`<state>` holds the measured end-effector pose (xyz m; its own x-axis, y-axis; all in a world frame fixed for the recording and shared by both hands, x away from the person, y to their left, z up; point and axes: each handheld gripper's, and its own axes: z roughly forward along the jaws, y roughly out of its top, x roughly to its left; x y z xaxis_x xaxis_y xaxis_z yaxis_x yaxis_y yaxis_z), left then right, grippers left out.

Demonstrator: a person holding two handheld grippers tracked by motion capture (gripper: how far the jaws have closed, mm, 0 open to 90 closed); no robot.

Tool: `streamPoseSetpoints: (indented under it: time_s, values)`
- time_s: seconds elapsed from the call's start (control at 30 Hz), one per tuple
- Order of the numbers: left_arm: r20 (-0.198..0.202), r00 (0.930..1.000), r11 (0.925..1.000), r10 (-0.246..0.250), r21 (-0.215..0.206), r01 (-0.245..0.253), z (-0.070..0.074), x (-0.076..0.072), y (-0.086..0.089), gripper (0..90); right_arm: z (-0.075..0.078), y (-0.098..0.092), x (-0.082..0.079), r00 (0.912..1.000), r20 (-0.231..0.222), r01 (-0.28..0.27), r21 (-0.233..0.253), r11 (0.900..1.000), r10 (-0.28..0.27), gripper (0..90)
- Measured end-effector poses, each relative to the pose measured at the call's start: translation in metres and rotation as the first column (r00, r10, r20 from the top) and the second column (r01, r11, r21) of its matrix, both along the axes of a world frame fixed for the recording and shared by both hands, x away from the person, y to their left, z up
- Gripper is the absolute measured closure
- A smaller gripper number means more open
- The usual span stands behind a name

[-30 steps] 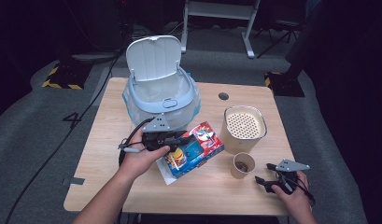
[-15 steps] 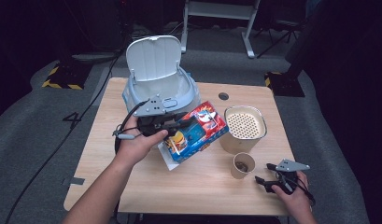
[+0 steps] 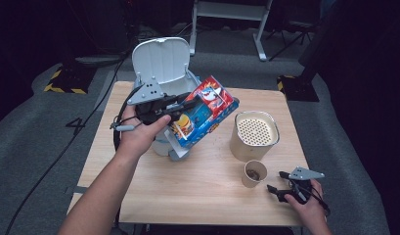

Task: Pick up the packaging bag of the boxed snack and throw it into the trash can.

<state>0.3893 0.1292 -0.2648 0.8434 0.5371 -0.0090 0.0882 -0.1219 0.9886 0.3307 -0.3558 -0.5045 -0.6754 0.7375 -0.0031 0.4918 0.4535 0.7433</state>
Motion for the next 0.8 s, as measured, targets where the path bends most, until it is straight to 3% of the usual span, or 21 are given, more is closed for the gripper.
streamPoseSetpoints:
  time_s: [0.3, 0.63, 0.8]
  values:
    - [0.065, 0.9951, 0.9972, 0.075, -0.013, -0.074, 0.019, 0.012, 0.002, 73.8, 0.000, 0.000, 0.000, 1.0000, 0.000, 0.000, 0.000, 1.000, 0.000, 20.8]
    - [0.073, 0.9887, 0.9904, 0.131, -0.056, -0.127, 0.033, 0.026, 0.012, 73.9, 0.000, 0.000, 0.000, 1.0000, 0.000, 0.000, 0.000, 1.000, 0.000, 20.8]
    - [0.083, 0.9822, 0.9854, 0.168, -0.038, -0.166, 0.041, 0.034, 0.018, 74.0, 0.000, 0.000, 0.000, 1.0000, 0.000, 0.000, 0.000, 1.000, 0.000, 20.8]
